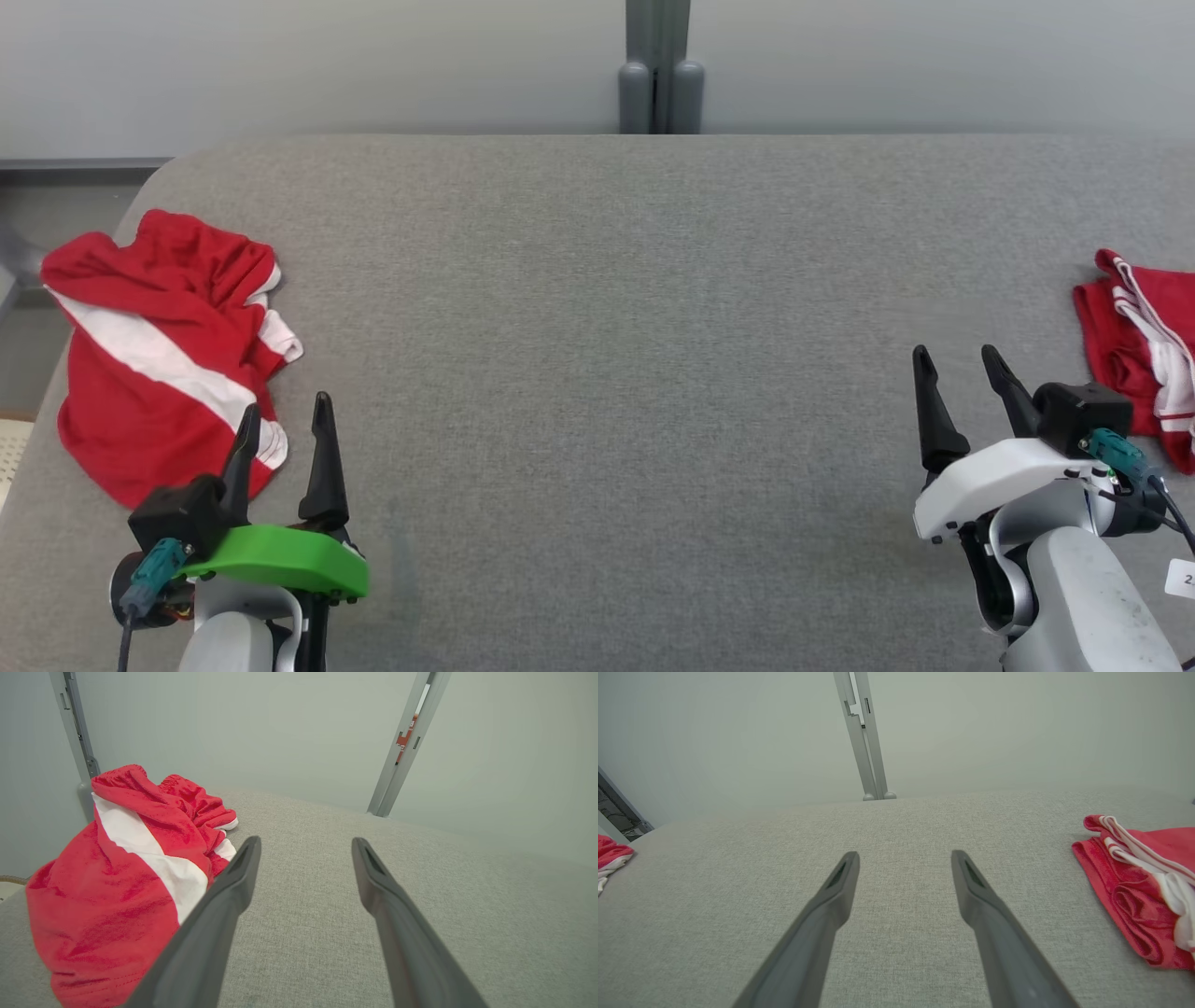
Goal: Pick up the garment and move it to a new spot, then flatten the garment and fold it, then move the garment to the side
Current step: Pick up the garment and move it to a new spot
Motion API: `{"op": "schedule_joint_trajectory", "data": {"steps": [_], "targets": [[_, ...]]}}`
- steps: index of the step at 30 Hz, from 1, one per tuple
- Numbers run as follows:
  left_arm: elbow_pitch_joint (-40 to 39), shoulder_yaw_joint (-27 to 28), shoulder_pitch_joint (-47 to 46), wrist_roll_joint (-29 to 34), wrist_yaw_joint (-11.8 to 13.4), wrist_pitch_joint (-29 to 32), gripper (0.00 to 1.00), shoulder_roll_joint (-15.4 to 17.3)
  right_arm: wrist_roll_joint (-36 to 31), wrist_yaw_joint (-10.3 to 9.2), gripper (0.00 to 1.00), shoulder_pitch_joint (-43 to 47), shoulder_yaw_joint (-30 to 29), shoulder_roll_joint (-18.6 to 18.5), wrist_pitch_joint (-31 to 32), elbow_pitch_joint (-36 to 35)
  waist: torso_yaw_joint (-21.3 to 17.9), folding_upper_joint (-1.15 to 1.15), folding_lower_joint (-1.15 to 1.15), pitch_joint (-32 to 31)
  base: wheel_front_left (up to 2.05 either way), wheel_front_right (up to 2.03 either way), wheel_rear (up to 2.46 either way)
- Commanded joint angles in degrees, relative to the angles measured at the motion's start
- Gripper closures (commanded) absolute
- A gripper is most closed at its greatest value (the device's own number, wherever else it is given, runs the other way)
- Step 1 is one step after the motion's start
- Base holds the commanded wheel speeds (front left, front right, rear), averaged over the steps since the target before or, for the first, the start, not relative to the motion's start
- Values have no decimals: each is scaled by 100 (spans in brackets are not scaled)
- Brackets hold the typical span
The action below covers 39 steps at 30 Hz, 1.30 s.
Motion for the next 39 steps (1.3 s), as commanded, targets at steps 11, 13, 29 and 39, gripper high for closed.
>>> {"op": "schedule_joint_trajectory", "data": {"steps": [11, 13, 29, 39], "targets": [[14, 211, 51, 28, -18, -16, 0, -6, -43, -6, 0, 107, 29, 18, 73, -65, 1077, 0, 0, 2, 0, 0, 0], [-54, 280, 114, 16, -18, -16, 0, -10, -5, -6, 0, 127, 87, 20, 112, -57, 1293, 0, 0, 5, 0, 0, 0], [-99, 560, 235, 109, -18, -16, 0, -19, -41, -6, 0, 162, 60, 38, 132, -133, 1657, 0, 0, 18, 0, 0, 0], [208, 544, -70, -7, -18, -16, 0, -21, -51, -6, 0, 71, 306, 31, 198, -415, 1390, 0, 0, 159, 0, 0, 0]]}}
